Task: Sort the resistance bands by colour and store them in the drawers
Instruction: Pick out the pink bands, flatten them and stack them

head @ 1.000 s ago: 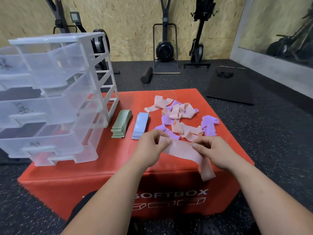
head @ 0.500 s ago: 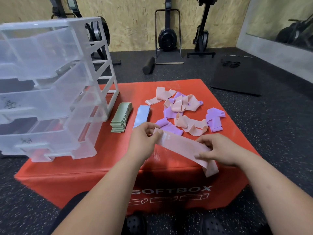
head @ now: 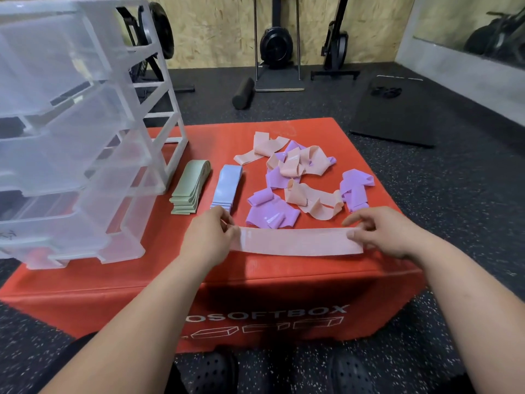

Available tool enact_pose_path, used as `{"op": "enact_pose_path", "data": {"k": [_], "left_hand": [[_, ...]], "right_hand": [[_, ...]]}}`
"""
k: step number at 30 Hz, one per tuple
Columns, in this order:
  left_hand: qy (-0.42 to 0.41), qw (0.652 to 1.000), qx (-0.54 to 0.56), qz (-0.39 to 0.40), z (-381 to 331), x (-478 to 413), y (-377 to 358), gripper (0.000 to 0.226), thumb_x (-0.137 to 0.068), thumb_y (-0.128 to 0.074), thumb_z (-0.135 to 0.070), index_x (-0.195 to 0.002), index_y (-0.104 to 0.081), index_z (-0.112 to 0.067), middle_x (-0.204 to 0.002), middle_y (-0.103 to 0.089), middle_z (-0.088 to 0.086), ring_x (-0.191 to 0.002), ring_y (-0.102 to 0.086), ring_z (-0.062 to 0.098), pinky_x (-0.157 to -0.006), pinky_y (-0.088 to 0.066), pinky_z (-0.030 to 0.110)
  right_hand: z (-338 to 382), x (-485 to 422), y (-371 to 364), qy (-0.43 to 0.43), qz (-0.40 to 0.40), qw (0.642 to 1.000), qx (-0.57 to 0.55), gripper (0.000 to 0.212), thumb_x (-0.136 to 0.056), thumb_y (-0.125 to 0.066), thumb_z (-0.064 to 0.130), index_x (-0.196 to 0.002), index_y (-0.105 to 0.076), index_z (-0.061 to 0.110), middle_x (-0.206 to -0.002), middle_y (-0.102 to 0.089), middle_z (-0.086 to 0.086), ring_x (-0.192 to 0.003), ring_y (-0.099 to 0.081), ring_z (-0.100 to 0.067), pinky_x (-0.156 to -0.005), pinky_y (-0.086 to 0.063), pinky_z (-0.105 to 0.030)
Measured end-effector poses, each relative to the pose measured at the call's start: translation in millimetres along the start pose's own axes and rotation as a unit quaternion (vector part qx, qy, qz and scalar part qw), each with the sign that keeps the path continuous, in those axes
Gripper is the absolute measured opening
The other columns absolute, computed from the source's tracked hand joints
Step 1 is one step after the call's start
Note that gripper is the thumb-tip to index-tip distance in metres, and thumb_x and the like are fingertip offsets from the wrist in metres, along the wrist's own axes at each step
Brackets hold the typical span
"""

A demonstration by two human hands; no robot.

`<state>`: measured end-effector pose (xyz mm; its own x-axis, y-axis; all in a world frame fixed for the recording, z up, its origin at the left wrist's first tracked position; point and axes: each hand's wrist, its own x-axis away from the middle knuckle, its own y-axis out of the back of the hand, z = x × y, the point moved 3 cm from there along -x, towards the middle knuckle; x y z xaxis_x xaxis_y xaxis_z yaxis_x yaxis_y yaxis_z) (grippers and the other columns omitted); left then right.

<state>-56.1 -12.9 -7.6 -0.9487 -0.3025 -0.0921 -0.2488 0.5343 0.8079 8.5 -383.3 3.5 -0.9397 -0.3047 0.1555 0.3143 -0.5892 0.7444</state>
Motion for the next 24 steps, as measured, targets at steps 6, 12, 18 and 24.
{"op": "enact_pose_path", "data": {"k": [6,12,18,24], "left_hand": [[-0.047,0.990,-0.129,0.042,-8,9,-12,0.026,-0.086,-0.073,-0.032,-0.112,-0.070,-0.028,-0.112,-0.067,0.004,-0.109,-0.061,0.032,-0.089,-0.054,0.042],[-0.200,0.961,0.168,0.091,-74,37,-18,0.035,-0.098,-0.073,-0.036,-0.132,-0.067,-0.030,-0.129,-0.067,-0.022,-0.122,-0.059,-0.003,-0.100,-0.047,0.024],[-0.178,0.937,0.272,0.128,-102,42,-26,0.032,-0.097,-0.076,-0.028,-0.128,-0.070,-0.028,-0.098,-0.076,-0.011,-0.098,-0.071,0.005,-0.093,-0.056,0.030],[-0.127,0.935,0.315,0.099,-97,39,-24,0.007,-0.094,-0.079,-0.022,-0.100,-0.075,-0.023,-0.076,-0.071,-0.009,-0.068,-0.061,0.002,-0.067,-0.049,0.021]], "right_hand": [[20,4,2,0.046,-0.075,0.993,-0.073,0.009,-0.094,-0.077,0.022,-0.101,-0.077,0.026,-0.070,-0.065,-0.004,-0.061,-0.055,-0.012,-0.068,-0.047,-0.033],[69,19,-18,0.137,-0.060,0.973,-0.177,0.021,-0.092,-0.080,0.020,-0.111,-0.073,0.025,-0.078,-0.070,-0.010,-0.067,-0.060,-0.012,-0.073,-0.050,-0.027],[86,28,-32,0.124,-0.085,0.940,-0.305,0.022,-0.091,-0.080,0.020,-0.111,-0.070,0.019,-0.081,-0.076,-0.015,-0.071,-0.063,-0.016,-0.071,-0.053,-0.030],[79,31,-44,0.097,0.002,0.938,-0.331,0.022,-0.089,-0.079,0.006,-0.110,-0.076,0.013,-0.096,-0.080,-0.003,-0.088,-0.072,-0.012,-0.076,-0.058,-0.024]]}}
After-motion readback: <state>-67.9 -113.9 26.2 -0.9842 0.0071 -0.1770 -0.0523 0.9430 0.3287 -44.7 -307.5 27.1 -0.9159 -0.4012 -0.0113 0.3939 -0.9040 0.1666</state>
